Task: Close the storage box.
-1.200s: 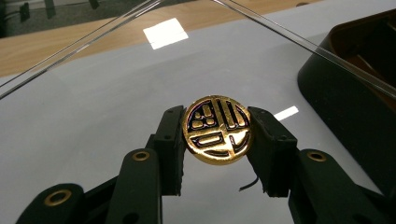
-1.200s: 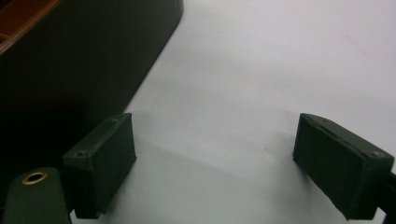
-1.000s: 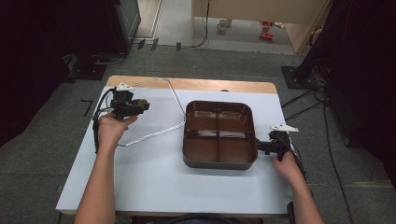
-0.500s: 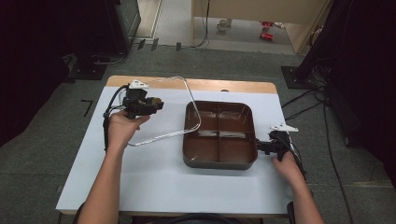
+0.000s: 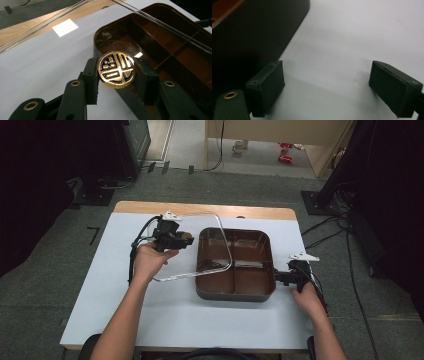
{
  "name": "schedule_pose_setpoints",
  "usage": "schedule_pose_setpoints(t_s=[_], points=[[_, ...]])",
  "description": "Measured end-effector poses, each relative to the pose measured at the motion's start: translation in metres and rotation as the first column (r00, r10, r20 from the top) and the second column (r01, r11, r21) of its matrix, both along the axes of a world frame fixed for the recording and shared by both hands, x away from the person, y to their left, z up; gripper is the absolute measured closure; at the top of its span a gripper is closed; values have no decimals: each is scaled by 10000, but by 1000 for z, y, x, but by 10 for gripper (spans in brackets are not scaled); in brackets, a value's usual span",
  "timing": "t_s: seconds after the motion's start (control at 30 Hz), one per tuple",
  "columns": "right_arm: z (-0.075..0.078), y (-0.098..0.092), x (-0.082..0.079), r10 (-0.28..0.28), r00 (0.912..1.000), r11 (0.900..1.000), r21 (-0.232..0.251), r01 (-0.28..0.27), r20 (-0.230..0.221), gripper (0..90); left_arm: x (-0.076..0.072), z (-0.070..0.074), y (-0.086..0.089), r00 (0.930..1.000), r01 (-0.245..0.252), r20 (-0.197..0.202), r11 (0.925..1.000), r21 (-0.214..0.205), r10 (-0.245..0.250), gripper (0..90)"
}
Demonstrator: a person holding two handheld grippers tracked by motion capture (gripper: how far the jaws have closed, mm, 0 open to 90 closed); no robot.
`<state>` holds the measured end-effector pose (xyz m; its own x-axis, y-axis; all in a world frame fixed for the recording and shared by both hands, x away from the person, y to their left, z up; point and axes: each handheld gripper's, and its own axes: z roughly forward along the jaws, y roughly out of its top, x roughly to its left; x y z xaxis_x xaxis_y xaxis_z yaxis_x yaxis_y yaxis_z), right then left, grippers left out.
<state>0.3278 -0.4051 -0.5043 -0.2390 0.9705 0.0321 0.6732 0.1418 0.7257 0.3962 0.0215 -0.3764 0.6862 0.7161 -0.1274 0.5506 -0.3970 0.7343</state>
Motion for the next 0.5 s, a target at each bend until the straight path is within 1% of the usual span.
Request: schedule_pose_setpoints(t_s=[0.03, 0.1, 0.17, 0.2, 0.23, 0.27, 0.3, 0.33, 0.43, 0.47, 0.5], points=[[0, 0, 0, 0, 10000, 10000, 3, 0, -1, 124, 0, -2, -5, 9999, 107, -88, 9999, -65, -108, 595], [0, 0, 0, 0, 10000, 10000, 3, 0, -1, 124, -1, -3, -7, 9998, 156, -107, 9999, -61, -157, 595], [0, 0, 0, -9, 10000, 10000, 8, 9, -14, 124, -2, -5, -15, 9996, 279, -60, 9996, -25, -280, 595], [0, 0, 0, -8, 10000, 10000, 5, 8, -10, 124, -2, -5, -15, 9996, 279, -60, 9996, -25, -280, 595], [0, 0, 0, -9, 10000, 10000, 7, 9, -13, 124, -3, -6, -20, 9991, 417, -46, 9991, -31, -418, 595], [0, 0, 0, -9, 10000, 10000, 7, 9, -13, 124, -3, -6, -20, 9991, 417, -46, 9991, -31, -418, 595], [0, 0, 0, 0, 10000, 10000, 1, 0, -18, 124, -4, -7, -26, 9985, 552, -29, 9985, -5, -552, 596], [0, 0, 0, 0, 10000, 10000, 1, 0, -18, 124, -4, -7, -26, 9985, 552, -29, 9985, -5, -552, 595], [0, 0, 0, -6, 10000, 10000, 4, 6, -18, 124, -5, -8, -40, 9972, 752, -7, 9972, 5, -752, 596], [0, 0, 0, -6, 10000, 10000, 4, 6, -18, 124, -5, -8, -40, 9972, 752, -7, 9972, 5, -752, 596], [0, 0, 0, -6, 10000, 10000, 6, 6, -18, 124, -6, -9, -44, 9965, 831, -21, 9965, 57, -830, 596]])
